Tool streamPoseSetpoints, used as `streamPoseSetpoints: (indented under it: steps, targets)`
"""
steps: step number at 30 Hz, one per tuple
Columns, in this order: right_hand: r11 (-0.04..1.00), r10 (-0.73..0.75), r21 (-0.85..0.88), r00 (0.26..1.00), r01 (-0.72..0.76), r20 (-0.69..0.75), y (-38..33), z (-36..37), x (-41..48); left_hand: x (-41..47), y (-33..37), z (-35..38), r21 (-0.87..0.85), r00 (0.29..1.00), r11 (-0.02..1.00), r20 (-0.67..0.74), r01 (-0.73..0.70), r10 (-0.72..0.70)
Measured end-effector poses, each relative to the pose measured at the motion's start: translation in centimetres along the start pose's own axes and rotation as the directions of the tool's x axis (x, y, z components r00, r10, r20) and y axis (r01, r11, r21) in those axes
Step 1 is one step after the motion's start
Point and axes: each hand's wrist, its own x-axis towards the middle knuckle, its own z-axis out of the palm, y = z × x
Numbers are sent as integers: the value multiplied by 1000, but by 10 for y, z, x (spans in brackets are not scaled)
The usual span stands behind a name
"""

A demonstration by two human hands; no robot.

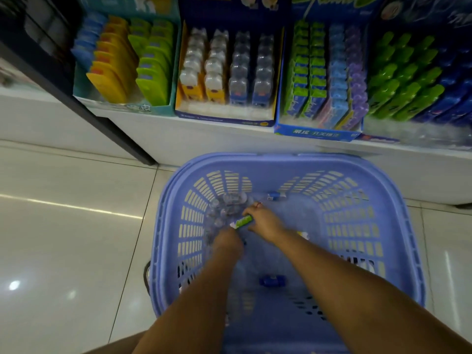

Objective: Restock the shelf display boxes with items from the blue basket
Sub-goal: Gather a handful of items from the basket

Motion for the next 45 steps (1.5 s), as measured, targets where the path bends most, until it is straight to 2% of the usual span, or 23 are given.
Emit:
streamPoseSetpoints:
  steps: [4, 7, 8, 10, 13, 16, 19, 22, 24, 26, 28, 31, 36, 40, 45]
  targets:
    - [998, 58, -36, 996, -60, -64, 2, 11, -1, -9, -7, -13, -48, 1000, 999, -5, 15, -15]
    - [993, 86, -69, 993, -91, -80, 6, 10, -5, -21, -6, -32, -251, 996, 965, -30, 69, -79]
    - [992, 120, -26, 988, -123, -97, 7, 8, -8, -26, -6, -39, -306, 997, 951, -47, 50, -67]
    - [970, 197, 171, 971, -173, -137, 8, 0, -17, -34, -5, -53, -411, 997, 911, -71, -28, -1]
    - [856, 195, 508, 969, -94, -149, -1, -23, -41, -51, -1, -71, -654, 992, 746, -107, -124, 71]
    - [823, 167, 568, 943, 27, -286, -14, -56, -74, -72, 9, -91, -852, 991, 507, -98, -132, 94]
    - [881, 114, 447, 849, 154, -517, -31, -95, -111, -93, 21, -114, -930, 977, 329, -111, -166, 180]
    - [817, 93, 469, 725, 337, -682, -57, -141, -145, -118, 31, -137, -956, 942, 177, -177, -233, 287]
    - [812, 36, 383, 617, 440, -786, -73, -172, -162, -132, 38, -149, -950, 908, 116, -235, -290, 348]
    - [874, -61, 197, 501, 445, -863, -84, -202, -170, -144, 42, -158, -944, 886, 60, -282, -325, 367]
    - [931, -149, 28, 448, 364, -881, -90, -227, -170, -151, 43, -164, -940, 880, 11, -316, -342, 355]
    - [976, -203, -128, 514, 178, -833, -97, -257, -160, -158, 42, -166, -938, 888, -26, -335, -345, 315]
    - [953, -246, -298, 699, 49, -672, -102, -281, -144, -159, 38, -166, -906, 888, 101, -373, -411, 269]
    - [947, -242, -321, 733, 34, -636, -103, -288, -140, -161, 40, -169, -896, 882, 128, -378, -425, 282]
    - [945, -235, -325, 771, 38, -592, -105, -295, -140, -163, 41, -170, -902, 865, 59, -389, -427, 316]
